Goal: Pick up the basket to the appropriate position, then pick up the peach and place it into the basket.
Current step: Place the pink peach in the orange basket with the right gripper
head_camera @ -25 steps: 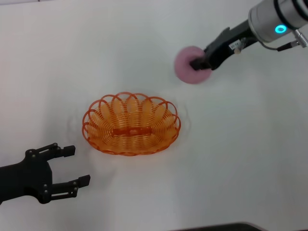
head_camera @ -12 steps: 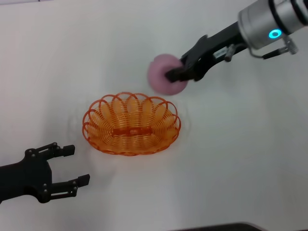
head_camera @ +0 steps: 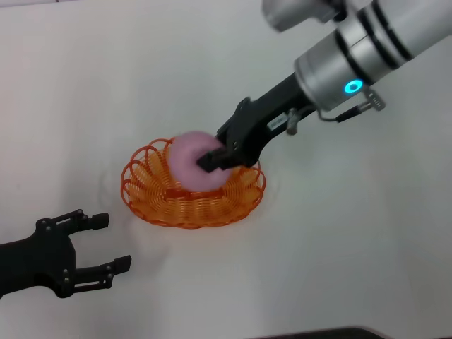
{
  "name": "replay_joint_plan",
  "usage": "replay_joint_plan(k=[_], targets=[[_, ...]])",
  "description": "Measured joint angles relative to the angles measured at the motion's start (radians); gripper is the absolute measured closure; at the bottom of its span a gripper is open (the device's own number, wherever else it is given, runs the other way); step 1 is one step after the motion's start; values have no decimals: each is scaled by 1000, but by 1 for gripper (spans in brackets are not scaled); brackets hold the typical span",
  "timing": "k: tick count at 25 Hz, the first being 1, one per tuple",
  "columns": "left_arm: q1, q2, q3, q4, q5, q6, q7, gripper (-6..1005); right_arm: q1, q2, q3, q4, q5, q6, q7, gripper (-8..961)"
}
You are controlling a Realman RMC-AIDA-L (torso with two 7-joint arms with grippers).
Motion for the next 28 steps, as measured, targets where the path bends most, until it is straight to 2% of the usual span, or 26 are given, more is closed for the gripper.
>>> replay_joint_plan(k=[5, 23, 25, 28], targets=[[-1, 0, 0, 0, 0, 2, 0, 145, 32, 2, -52, 82, 0, 74, -11, 796], [0, 0, -3, 2, 0, 2, 0, 146, 17, 1, -88, 100, 6, 140, -12, 796], [0, 0, -3, 2, 0, 2, 0, 146, 13, 1, -90, 100, 9, 149, -13, 620], [1, 0, -4, 2, 0, 2, 0, 146, 12, 1, -91, 100, 9, 153, -13, 497]])
